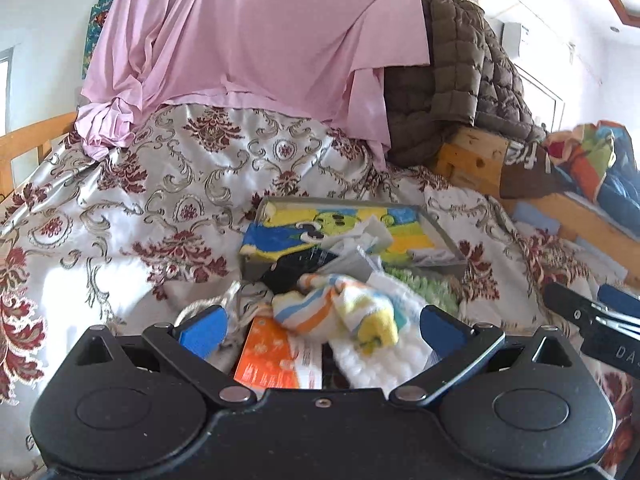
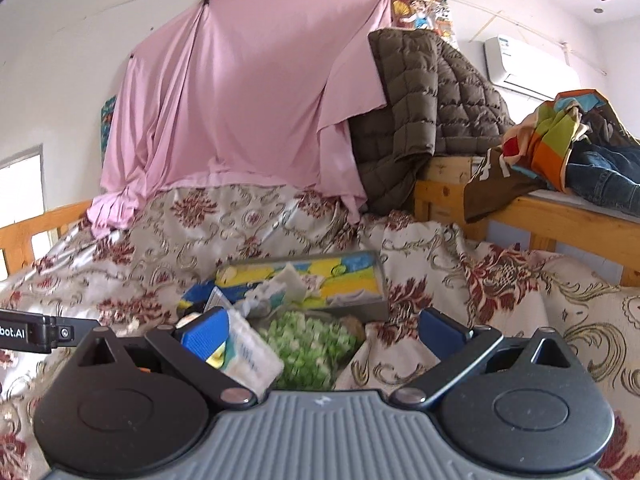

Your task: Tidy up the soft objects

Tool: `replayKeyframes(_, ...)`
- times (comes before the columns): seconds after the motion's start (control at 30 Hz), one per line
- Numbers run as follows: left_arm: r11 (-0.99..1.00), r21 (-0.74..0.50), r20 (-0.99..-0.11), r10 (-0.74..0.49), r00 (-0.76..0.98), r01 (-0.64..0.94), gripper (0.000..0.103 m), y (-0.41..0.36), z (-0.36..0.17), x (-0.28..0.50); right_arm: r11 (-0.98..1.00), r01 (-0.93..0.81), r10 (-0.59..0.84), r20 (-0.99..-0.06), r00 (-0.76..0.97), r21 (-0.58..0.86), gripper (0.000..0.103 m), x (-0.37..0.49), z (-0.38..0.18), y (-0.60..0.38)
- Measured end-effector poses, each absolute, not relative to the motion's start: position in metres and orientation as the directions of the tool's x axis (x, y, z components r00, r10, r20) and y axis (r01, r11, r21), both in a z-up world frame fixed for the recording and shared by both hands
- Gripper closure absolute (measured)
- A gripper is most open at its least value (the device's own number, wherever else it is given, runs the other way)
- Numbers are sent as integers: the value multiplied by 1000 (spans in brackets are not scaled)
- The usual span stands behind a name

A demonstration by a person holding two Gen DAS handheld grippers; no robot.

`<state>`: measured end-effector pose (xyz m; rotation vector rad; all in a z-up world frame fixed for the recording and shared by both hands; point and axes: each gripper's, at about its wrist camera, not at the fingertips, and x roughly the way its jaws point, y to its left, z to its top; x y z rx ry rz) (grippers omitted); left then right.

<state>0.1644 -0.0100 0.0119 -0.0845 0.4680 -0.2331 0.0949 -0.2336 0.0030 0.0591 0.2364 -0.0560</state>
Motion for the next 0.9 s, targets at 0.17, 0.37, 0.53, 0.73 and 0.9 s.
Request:
replayKeyframes(0.17,971,-123,-458,-237,857,203,1,4,-5,155,999,38,-26,-285,958,37,0,91,-7,-221)
replayKeyframes(0.37,976,-113,-479,-219,850,188,1,22,-21,152,999,-39,24,-336,942,-38,0,96,-19,-194)
replayKeyframes(0.53,979,-102,-496,-203,844,175,1,37,-33,150,992,-96,60,-373,926,-78,0,102,-29,-177)
replayKeyframes(0.73,984,-112,-516,-177,838,140,1,56,-47,153,984,-135,83,-381,921,-113,0,111,-35,-163)
replayKeyframes(0.9,987,-133,-525,-149,838,92,1,71,-56,160,977,-159,91,-391,916,-145,0,121,-45,-153)
